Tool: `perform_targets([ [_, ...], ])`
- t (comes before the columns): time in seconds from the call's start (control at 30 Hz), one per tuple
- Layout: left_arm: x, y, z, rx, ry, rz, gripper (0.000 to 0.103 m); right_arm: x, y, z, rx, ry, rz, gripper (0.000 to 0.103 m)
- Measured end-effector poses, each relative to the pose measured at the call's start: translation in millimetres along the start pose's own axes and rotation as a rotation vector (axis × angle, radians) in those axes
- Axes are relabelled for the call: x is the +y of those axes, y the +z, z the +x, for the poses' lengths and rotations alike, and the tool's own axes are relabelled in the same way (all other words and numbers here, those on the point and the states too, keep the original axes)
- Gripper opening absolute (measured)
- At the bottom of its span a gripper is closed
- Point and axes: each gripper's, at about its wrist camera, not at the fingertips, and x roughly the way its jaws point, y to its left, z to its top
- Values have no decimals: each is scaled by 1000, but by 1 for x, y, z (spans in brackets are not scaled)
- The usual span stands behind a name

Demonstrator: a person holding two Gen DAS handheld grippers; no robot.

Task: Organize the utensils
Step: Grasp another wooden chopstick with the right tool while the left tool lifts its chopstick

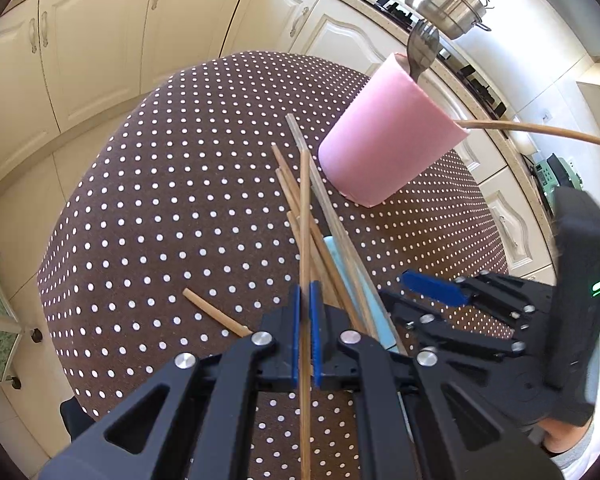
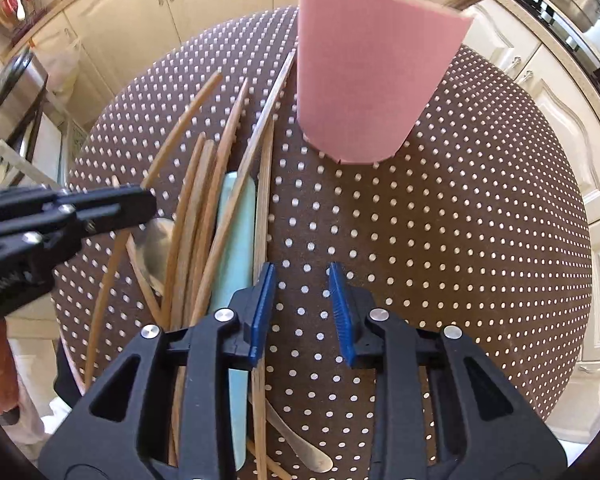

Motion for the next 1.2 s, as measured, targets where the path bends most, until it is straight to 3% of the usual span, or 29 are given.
perform_targets([
  [0.7,14,4,-4,-4,-5,-14,5,17,19,20,89,9,-53,28],
  [0.73,13,4,-3,-2,-7,-13,5,18,20,22,82,8,-51,27],
  [0.8,12,3,-4,-3,-6,-6,5,19,21,23,64,11,-45,7],
  [1.0,4,3,-9,-33,-21,10,5,11,8,18,-6,25,-18,6],
  [1.2,-8,3,-31,-106,-72,52,5,-8,-16,-18,-180,81,32,6],
])
